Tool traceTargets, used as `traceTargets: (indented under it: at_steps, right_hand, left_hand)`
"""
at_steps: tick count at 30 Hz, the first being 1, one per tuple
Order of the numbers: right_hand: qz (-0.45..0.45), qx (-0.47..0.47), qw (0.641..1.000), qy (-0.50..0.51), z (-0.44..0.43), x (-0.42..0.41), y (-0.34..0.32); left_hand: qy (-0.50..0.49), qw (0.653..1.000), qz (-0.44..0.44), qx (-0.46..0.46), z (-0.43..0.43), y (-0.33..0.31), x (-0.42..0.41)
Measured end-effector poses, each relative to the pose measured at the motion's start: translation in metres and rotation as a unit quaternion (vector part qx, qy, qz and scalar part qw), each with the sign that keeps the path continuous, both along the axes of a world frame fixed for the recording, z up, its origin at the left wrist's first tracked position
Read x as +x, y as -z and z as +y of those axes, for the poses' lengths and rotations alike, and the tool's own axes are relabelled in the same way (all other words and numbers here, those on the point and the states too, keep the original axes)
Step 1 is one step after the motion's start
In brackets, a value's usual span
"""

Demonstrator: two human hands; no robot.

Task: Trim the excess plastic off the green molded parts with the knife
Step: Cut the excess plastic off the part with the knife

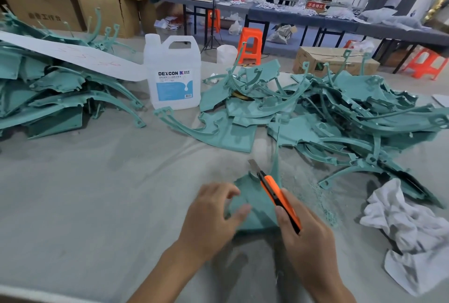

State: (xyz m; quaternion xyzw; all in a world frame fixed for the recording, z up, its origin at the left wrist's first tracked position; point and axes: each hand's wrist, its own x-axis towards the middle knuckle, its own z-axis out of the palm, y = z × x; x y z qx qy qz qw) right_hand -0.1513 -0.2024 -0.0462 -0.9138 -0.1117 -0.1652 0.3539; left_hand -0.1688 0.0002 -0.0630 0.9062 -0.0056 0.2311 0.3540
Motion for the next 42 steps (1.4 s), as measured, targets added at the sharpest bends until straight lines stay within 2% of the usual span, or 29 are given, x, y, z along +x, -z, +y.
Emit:
traceTargets:
  at_steps: [2, 4, 10, 17, 23, 36, 38, 40, 42]
  right_hand:
    - [-0.010, -0.019, 1.000, -0.010, 0.002, 0.004, -0.001]
    - [-0.016, -0.041, 0.999, -0.029, 0.004, 0.007, 0.000]
    - [-0.042, -0.104, 0.991, -0.078, 0.002, 0.007, 0.004]
    - [-0.019, -0.097, 0.993, -0.057, -0.001, 0.013, 0.003]
    - [-0.030, -0.114, 0.989, -0.087, -0.001, 0.005, -0.002]
    - [-0.007, -0.105, 0.993, -0.045, -0.005, 0.016, -0.004]
    - [-0.014, -0.104, 0.994, -0.035, -0.002, 0.015, -0.002]
    - [-0.004, -0.086, 0.996, -0.016, -0.003, 0.014, 0.001]
    - [0.020, -0.074, 0.997, -0.004, -0.006, 0.014, 0.002]
  left_hand:
    - [0.062, 0.994, 0.046, 0.076, -0.011, 0.007, -0.009]
    - [0.078, 0.985, 0.094, 0.122, -0.014, 0.015, -0.013]
    - [0.075, 0.987, 0.095, 0.105, -0.011, 0.016, -0.009]
    - [0.069, 0.988, 0.101, 0.091, -0.013, 0.019, -0.009]
    - [0.063, 0.989, 0.095, 0.096, -0.014, 0.019, -0.009]
    - [0.068, 0.990, 0.101, 0.076, -0.012, 0.018, -0.011]
    - [0.053, 0.992, 0.088, 0.068, -0.012, 0.016, -0.011]
    - [-0.019, 0.994, 0.080, 0.068, -0.011, 0.014, -0.011]
    - [-0.103, 0.983, 0.142, 0.059, -0.009, 0.009, -0.010]
